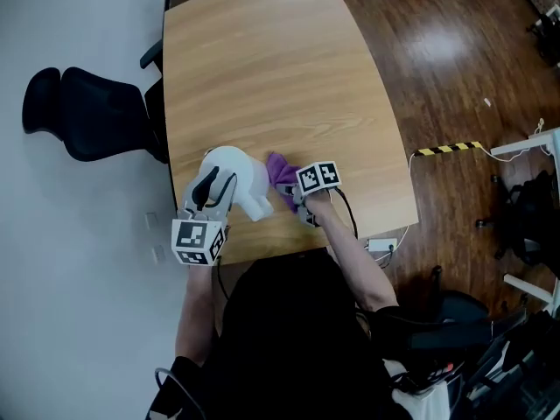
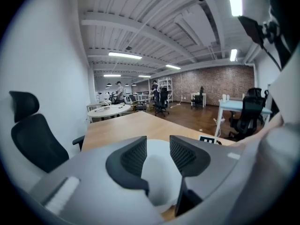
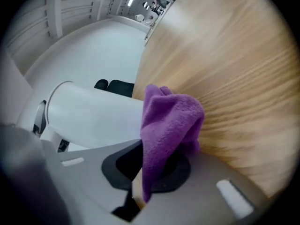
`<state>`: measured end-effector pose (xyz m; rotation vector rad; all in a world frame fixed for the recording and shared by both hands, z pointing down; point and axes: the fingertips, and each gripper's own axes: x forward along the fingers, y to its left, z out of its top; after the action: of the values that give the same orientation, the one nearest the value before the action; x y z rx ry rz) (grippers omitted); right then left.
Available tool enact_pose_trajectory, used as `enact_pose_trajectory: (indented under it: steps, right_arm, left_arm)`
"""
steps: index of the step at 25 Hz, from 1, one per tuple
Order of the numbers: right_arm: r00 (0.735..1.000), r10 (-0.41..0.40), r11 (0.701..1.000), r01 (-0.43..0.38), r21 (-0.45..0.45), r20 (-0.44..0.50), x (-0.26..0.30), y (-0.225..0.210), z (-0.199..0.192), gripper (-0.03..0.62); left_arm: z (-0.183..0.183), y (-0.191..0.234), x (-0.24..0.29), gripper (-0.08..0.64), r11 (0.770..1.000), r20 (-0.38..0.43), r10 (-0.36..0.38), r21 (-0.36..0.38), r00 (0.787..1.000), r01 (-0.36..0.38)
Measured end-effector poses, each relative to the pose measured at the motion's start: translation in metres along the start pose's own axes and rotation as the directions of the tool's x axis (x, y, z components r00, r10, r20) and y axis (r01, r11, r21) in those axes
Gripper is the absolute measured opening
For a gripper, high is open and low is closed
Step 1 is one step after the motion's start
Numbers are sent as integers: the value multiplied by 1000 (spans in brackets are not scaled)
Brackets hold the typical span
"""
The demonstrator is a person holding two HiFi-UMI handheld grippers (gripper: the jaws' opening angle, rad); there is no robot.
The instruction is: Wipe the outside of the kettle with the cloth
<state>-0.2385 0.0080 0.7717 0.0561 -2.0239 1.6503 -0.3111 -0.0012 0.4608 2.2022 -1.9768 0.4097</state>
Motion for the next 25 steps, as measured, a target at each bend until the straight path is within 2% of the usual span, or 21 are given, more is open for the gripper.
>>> enact_pose_trajectory:
  steps: [1, 3, 5, 7, 8, 9, 10, 12, 14, 15, 17, 19, 20, 21, 23, 25]
  right_arm:
    - [999, 14, 999, -13, -33, 33, -15, 13, 7, 23]
    - [990, 112, 987, -102, -125, 80, -48, 59, 23, 23]
    - [967, 248, 947, -231, -224, 53, -71, 117, 27, 23]
    - [939, 344, 900, -337, -278, -27, -75, 162, 10, 23]
    - [931, 358, 884, -361, -296, -65, -70, 175, -2, 21]
    - [930, 356, 876, -368, -312, -95, -60, 184, -14, 21]
    - [930, 350, 873, -368, -321, -116, -48, 190, -24, 21]
    - [924, 351, 869, -382, -314, -154, -20, 201, -43, 21]
    - [908, 366, 859, -414, -300, -204, 5, 216, -66, 21]
    - [899, 374, 855, -429, -291, -225, 13, 223, -78, 21]
    - [894, 378, 861, -434, -264, -239, 24, 225, -91, 21]
    - [911, 355, 882, -401, -247, -213, 26, 213, -92, 21]
    - [921, 340, 893, -380, -240, -190, 22, 205, -88, 21]
    - [931, 327, 904, -359, -232, -163, 14, 198, -82, 21]
    - [949, 296, 924, -314, -220, -110, -7, 182, -68, 21]
    - [964, 259, 940, -264, -218, -52, -30, 165, -57, 21]
  left_arm:
    - [12, 4, -16, 255, 999, 35, 25, -42, 999, -24]
    - [27, 9, -48, 262, 986, 85, 81, -156, 993, -67]
    - [15, 10, -70, 268, 943, 81, 88, -327, 993, -57]
    - [-20, 1, -78, 288, 884, 35, 32, -467, 999, -12]
    - [-40, -6, -79, 320, 865, 3, -11, -502, 1000, 11]
    - [-59, -13, -80, 359, 856, -30, -55, -516, 998, 32]
    - [-72, -18, -81, 407, 853, -55, -97, -519, 994, 54]
    - [-83, -22, -84, 446, 855, -74, -139, -512, 987, 82]
    - [-80, -17, -90, 453, 867, -83, -100, -496, 992, 46]
    - [-79, -12, -94, 486, 875, -95, -56, -485, 994, 3]
    - [-88, 3, -104, 460, 880, -126, 31, -467, 991, -87]
    - [-107, 20, -114, 407, 883, -152, 84, -447, 985, -144]
    - [-111, 27, -117, 392, 893, -155, 100, -422, 983, -157]
    - [-111, 35, -119, 387, 908, -153, 118, -383, 981, -169]
    - [-104, 55, -123, 287, 935, -148, 175, -285, 973, -212]
    - [-106, 79, -127, 280, 944, -137, 222, -219, 965, -248]
